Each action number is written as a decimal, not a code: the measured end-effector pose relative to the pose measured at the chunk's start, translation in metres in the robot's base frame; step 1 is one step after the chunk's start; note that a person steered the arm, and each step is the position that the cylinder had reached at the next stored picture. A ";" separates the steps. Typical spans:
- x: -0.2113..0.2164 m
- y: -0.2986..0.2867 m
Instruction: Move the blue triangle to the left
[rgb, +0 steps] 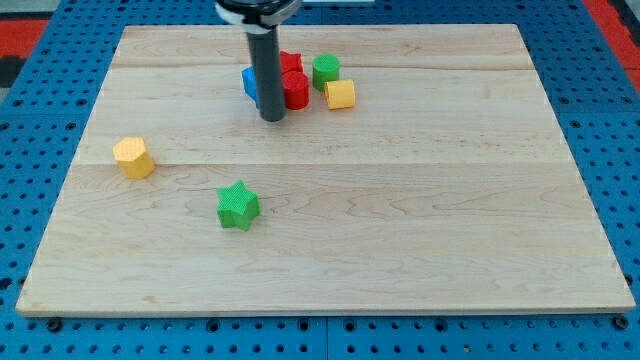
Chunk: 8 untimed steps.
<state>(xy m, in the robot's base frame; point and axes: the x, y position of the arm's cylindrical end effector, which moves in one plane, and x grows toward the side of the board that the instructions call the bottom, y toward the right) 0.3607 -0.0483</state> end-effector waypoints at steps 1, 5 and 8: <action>-0.016 0.016; -0.056 0.055; -0.064 -0.081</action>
<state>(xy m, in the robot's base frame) 0.2972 -0.1289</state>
